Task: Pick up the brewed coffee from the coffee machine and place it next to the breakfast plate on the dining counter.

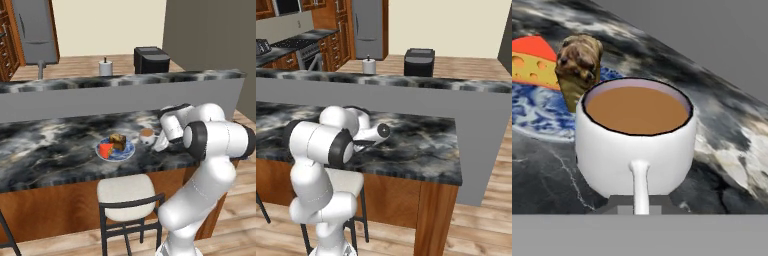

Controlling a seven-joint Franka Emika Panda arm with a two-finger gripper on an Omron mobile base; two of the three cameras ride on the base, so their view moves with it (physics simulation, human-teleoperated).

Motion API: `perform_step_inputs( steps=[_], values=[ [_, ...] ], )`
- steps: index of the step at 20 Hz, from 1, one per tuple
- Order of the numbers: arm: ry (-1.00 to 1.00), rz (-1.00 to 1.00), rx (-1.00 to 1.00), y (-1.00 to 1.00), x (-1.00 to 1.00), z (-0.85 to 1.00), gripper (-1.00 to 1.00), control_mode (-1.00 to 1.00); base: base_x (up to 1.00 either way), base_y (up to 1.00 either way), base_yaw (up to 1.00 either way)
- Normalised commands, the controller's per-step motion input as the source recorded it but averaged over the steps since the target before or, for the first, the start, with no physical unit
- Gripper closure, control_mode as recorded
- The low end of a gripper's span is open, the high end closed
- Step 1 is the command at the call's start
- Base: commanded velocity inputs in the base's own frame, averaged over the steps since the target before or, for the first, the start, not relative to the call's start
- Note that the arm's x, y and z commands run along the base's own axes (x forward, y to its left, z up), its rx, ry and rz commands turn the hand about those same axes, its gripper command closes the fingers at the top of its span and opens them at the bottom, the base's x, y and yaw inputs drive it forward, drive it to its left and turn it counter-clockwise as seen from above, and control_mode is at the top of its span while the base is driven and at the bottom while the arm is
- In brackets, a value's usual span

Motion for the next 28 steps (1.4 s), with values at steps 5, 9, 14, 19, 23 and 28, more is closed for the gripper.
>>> perform_step_inputs(
  steps=[5,9,14,19,23,28],
  values=[
    [0.02,0.00,0.00,0.00,0.45,-0.33,1.00,-1.00,0.00,0.00,0.00],
    [0.01,0.00,0.00,0.00,0.43,-0.34,1.00,-1.00,0.00,0.00,0.00],
    [0.01,0.01,0.00,0.00,0.44,-0.31,1.00,-1.00,0.00,0.00,0.00],
    [0.02,0.01,0.00,0.01,0.46,-0.21,-1.00,-1.00,0.00,0.00,0.00],
    [0.00,0.00,-0.03,0.18,0.02,0.10,-1.00,-1.00,0.00,0.00,0.00],
    [-0.02,0.00,-0.11,0.40,-0.25,0.52,-1.00,-1.00,0.00,0.00,0.00]
  ],
)
